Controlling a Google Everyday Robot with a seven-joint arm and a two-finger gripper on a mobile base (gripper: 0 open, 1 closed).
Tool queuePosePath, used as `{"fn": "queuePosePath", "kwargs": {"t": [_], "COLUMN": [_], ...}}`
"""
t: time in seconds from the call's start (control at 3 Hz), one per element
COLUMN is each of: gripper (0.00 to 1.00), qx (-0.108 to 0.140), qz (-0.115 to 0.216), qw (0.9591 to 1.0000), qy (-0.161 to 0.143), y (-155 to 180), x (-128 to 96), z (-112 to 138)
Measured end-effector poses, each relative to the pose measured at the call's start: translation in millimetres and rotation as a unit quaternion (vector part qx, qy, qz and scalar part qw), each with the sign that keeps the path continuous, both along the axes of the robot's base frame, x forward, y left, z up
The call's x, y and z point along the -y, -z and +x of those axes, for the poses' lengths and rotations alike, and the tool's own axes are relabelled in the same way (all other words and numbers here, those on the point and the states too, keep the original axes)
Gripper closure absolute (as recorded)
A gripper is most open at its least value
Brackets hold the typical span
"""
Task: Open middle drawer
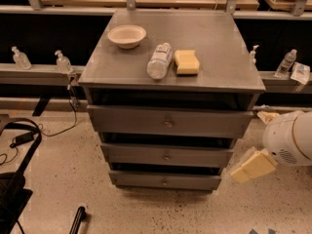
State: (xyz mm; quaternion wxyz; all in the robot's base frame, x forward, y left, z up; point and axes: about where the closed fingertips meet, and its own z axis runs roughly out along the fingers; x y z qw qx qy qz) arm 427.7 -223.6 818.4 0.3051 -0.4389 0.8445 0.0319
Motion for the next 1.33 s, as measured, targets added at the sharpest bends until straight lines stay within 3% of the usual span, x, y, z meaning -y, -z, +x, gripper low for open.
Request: {"fn": "queuePosePath", "kwargs": {"t": [0.33,0.67,1.0,1.33], "gripper": [0.00,0.00,0.00,0.00], "qx": [0.005,0.006,-0.006,-0.006], "qz": [-0.001,-0.018,-0.037,-0.030], "qw": [1.0000,0.9996,0.9977,0.9948], "qy": [0.001,-0.020,-0.057,-0.098], "y": [-7,5,54,150], "x": [1,-6,-40,-116], "z": [3,12,30,69]}}
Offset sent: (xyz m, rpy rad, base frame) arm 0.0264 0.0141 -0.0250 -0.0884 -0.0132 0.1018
